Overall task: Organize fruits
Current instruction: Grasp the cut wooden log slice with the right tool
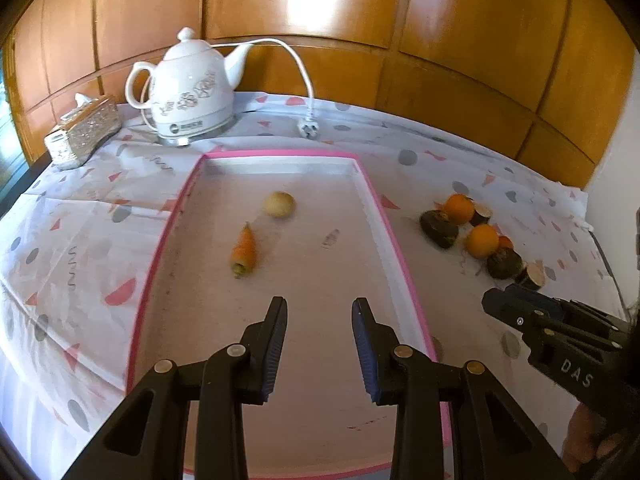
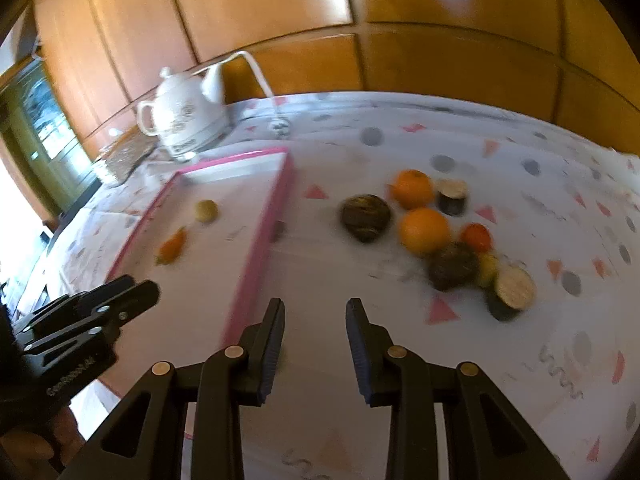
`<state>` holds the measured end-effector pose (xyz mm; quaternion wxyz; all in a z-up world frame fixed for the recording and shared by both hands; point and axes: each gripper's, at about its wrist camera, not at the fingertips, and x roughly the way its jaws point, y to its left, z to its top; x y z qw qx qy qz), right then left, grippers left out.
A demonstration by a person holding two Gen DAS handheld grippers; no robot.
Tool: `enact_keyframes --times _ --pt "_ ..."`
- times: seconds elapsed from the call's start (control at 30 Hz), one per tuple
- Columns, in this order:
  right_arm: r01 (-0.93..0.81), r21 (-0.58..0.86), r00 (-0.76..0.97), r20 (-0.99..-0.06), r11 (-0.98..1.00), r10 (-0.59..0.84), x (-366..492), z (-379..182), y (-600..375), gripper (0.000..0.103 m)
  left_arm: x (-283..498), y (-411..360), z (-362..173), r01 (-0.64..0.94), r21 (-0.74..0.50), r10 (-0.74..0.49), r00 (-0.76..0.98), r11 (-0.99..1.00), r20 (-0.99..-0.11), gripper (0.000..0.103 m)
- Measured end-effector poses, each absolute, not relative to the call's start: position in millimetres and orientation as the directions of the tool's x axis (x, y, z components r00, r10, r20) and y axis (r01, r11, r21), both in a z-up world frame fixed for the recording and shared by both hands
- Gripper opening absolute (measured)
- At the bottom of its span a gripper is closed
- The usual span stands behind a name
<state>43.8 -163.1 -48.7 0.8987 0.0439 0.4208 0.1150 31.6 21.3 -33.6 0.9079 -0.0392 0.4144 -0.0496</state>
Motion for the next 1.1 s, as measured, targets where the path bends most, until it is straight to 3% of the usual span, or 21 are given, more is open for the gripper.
enact_keyframes --times 0.17,0.3,0.57,0.77,0.9,1.1 --pt "-0.100 0.172 0.628 -0.753 0.980 0.196 38.2 -55.0 -187.8 0.032 30.6 8.2 -36.1 0.104 -0.113 -0.153 0.637 0.988 -0.755 0.035" --pt "-0.025 0.166 0.633 -0.761 0.986 0.144 32.6 -61.0 -213.0 0.032 31.2 -3.2 -36.4 0.138 -0.117 -0.178 0.631 0.983 -0.755 0.043" --pt "0.110 0.165 0.628 -0.776 0.980 0.060 26.4 -70.4 -261.0 0.032 33.5 -19.8 -38.2 0.187 -0.112 -0.205 0.615 0.976 -0.761 0.043" --pt "0.132 0.155 0.628 -0.777 0.979 0.038 30.7 -74.0 -275.2 0.036 32.3 -30.9 -38.1 0.230 -0.107 -0.228 0.605 0.967 -0.762 0.044" --pt "0.112 0.132 0.626 -0.779 0.985 0.033 40.2 -75.2 -274.2 0.051 32.4 -34.3 -38.2 0.245 -0.113 -0.243 0.601 0.963 -0.762 0.047" --pt "0.090 0.070 0.625 -0.781 0.993 -0.002 60.2 -78.8 -271.5 0.051 35.0 -41.9 -38.8 0.275 -0.131 -0.274 0.584 0.953 -0.764 0.047"
